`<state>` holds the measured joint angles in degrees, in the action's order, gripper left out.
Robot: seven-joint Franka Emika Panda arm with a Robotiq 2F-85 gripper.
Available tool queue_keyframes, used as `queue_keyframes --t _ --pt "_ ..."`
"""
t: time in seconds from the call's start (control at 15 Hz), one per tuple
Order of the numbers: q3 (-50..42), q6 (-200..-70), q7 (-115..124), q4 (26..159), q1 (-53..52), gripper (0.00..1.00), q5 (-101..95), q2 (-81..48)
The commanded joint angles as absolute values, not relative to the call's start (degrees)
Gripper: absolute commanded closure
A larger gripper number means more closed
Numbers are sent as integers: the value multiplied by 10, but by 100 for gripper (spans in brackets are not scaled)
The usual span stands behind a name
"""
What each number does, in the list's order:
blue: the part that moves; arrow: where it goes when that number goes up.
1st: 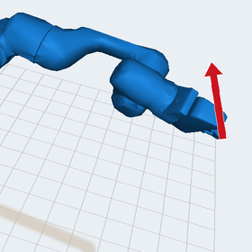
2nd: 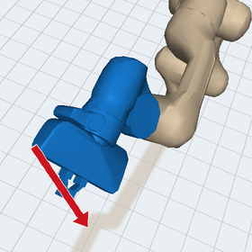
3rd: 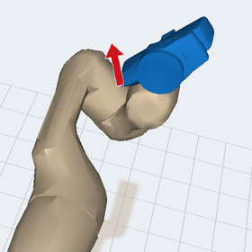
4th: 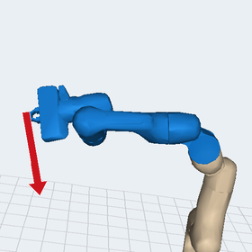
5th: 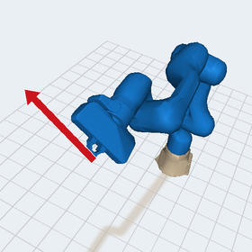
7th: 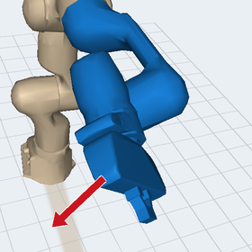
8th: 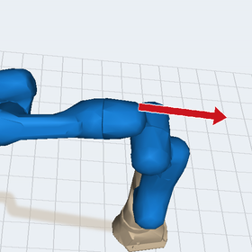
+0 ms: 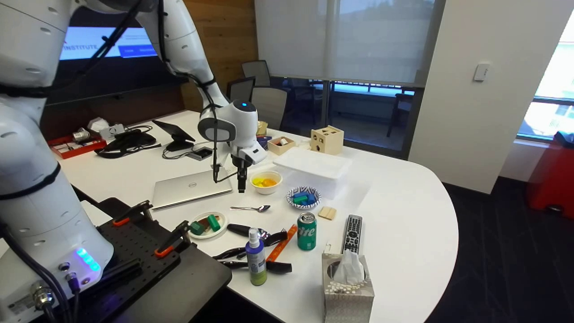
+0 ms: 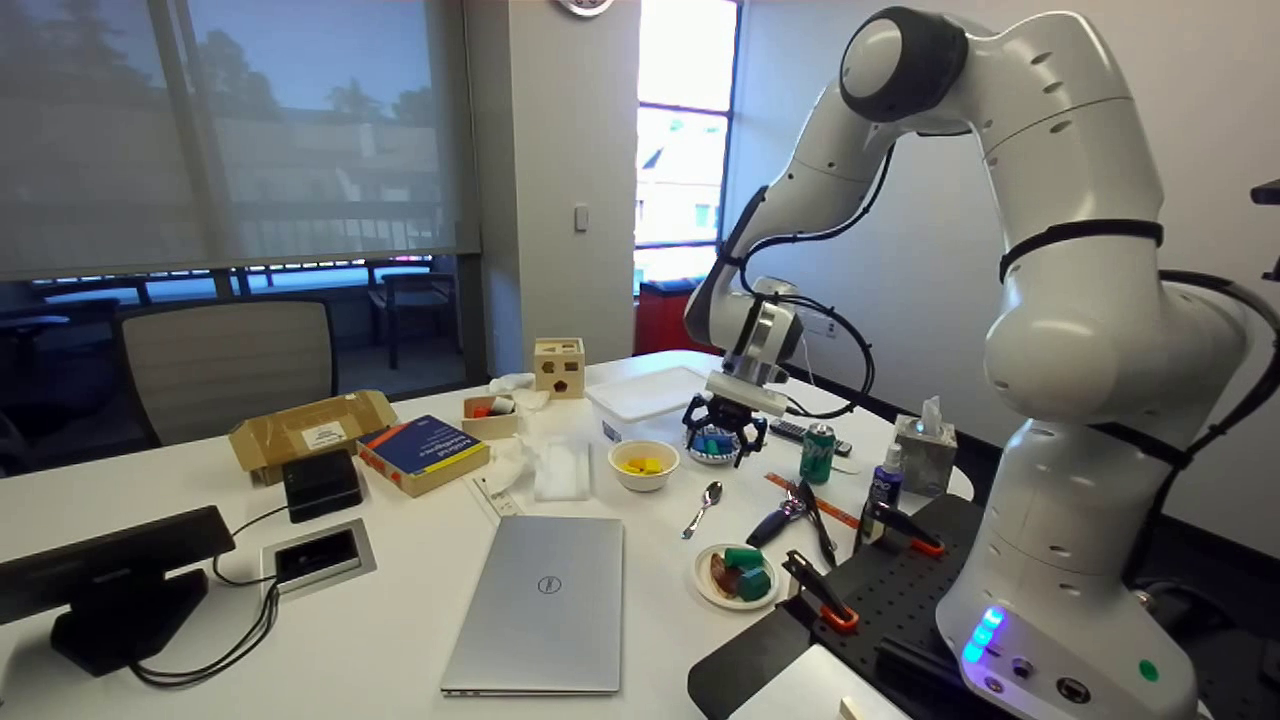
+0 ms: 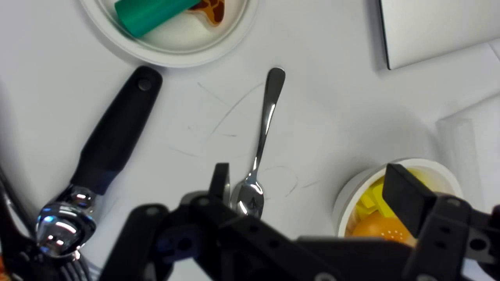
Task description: Use the spoon to stir in both the left then the right white bowls
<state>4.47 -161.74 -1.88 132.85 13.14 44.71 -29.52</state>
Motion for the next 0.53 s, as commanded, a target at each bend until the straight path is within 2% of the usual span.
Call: queue_keyframes --t 0.0,0.47 --pt "36 -1585 -9 1385 130 0 438 -208" --pt "34 -1537 -34 1389 140 0 425 -175"
